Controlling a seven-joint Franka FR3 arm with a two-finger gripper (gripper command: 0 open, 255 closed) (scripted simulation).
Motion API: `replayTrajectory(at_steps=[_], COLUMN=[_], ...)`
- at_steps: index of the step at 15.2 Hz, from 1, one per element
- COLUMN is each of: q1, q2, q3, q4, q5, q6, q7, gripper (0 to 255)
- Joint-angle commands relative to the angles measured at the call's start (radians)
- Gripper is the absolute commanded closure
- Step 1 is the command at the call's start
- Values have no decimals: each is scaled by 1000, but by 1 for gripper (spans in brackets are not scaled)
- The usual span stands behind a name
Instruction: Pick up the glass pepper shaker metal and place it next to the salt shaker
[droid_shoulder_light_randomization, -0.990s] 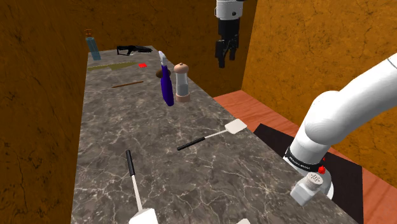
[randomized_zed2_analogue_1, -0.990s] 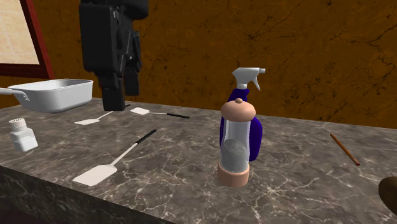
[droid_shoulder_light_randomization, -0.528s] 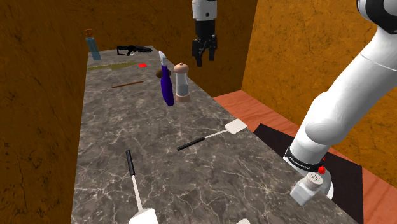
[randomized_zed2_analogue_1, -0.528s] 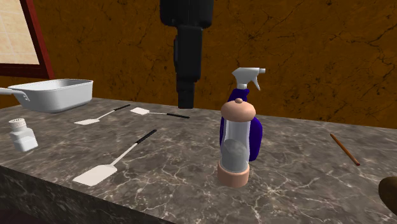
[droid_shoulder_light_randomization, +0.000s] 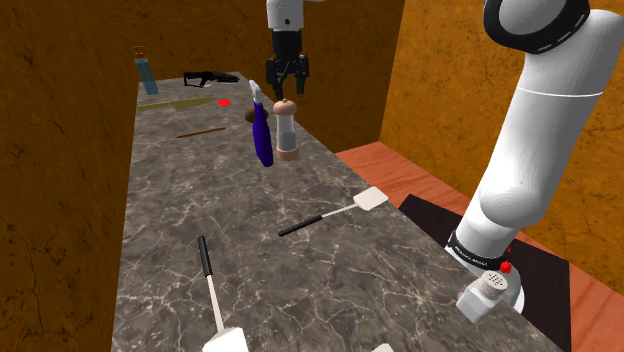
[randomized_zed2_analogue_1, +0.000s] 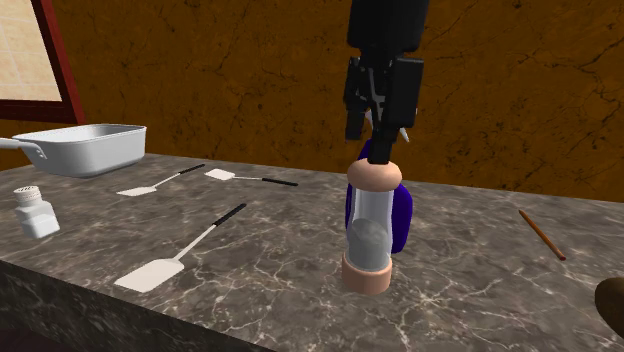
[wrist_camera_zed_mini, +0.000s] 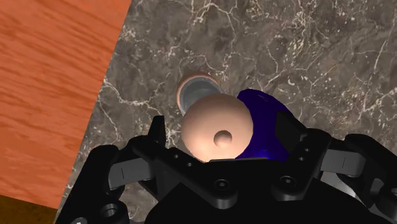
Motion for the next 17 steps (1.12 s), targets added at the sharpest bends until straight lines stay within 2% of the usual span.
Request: replayTrajectory(at_steps=[1,6,14,15,17], q1=[1,3,3,3,3], q2=[7,-7,-7,-7,-7], q3=[1,3,3,3,3], q4=[-10,-103,-103,-103,-102], q5=[3,5,5,5,5], q6=[17,96,96,96,96], q7=[2,-1,-1,-1,-1], gripper=[0,0,0,255,255])
